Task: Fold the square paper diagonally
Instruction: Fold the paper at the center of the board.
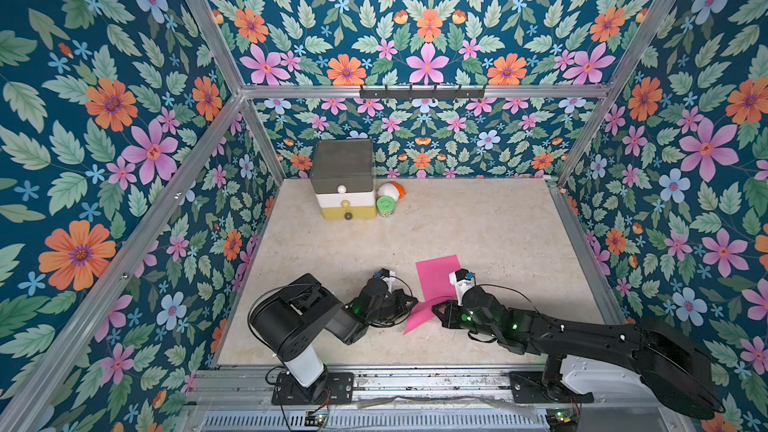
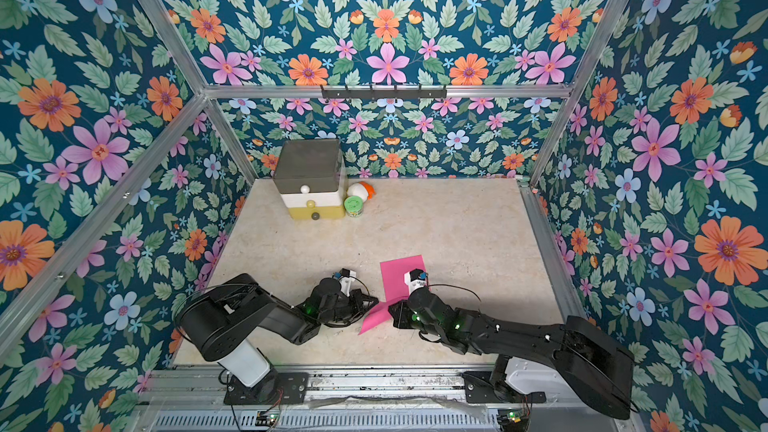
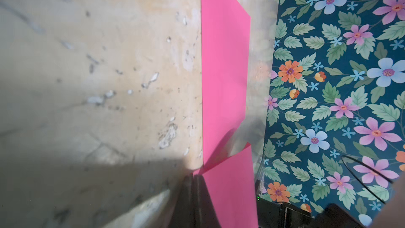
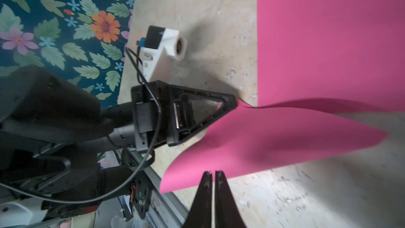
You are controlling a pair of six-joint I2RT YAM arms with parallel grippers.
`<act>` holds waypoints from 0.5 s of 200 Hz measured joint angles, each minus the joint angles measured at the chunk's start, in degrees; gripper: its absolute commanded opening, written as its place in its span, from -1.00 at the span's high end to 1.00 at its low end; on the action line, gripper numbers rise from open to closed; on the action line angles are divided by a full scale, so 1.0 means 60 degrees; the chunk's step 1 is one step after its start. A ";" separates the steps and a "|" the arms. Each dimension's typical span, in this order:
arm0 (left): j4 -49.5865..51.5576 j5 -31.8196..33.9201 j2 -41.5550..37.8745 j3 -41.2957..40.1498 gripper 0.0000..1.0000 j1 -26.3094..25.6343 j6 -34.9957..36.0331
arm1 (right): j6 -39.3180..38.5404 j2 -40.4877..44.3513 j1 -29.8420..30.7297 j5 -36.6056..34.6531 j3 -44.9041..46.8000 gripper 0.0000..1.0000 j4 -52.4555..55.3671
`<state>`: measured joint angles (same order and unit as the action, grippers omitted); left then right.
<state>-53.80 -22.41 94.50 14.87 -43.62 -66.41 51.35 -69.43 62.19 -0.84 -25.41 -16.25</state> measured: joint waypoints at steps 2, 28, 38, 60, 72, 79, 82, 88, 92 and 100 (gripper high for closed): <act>0.0015 0.0007 -0.0022 -0.0004 1.00 0.0000 0.0040 | 0.0004 -0.0033 0.0000 -0.0029 -0.0044 0.81 -0.0044; 0.0350 0.0288 -0.0364 -0.0095 1.00 -0.0004 0.0466 | 0.0033 -0.0597 0.0029 -0.0361 -0.0528 0.87 -0.0401; 0.0437 0.0397 -0.0455 -0.0138 1.00 -0.0007 0.0630 | 0.0033 -0.1060 0.0029 -0.0390 -0.0681 0.94 -0.0590; 0.0623 0.0546 -0.0557 -0.0186 1.00 -0.0018 0.0871 | 0.0222 -0.2120 0.0044 -0.0339 -0.0750 0.97 -0.0845; 0.0696 0.0601 -0.0554 -0.0189 1.00 -0.0018 0.0965 | 0.0284 -0.2444 0.0044 -0.0291 -0.0586 0.97 -0.1049; 0.0692 0.0605 -0.0539 -0.0193 1.00 -0.0018 0.1027 | 0.0350 -0.2575 0.0044 -0.0197 -0.0488 0.97 -0.1122; 0.0685 0.0605 -0.0532 -0.0193 1.00 -0.0018 0.1075 | 0.0419 -0.2634 0.0044 -0.0160 -0.0452 0.97 -0.1151; 0.0667 0.0612 -0.0510 -0.0193 1.00 -0.0022 0.1086 | 0.0499 -0.2743 0.0044 -0.0124 -0.0408 0.98 -0.1209; 0.0627 0.0612 -0.0484 -0.0193 1.00 -0.0025 0.1096 | 0.0495 -0.2823 0.0044 -0.0106 -0.0397 0.98 -0.1253; 0.0565 0.0623 -0.0433 -0.0186 1.00 -0.0025 0.1122 | 0.0514 -0.2954 0.0047 -0.0091 -0.0382 0.98 -0.1355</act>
<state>-50.41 -18.68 91.90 13.76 -43.77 -59.68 54.43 -87.15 62.48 -1.39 -27.70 -24.38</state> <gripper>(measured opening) 0.071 0.069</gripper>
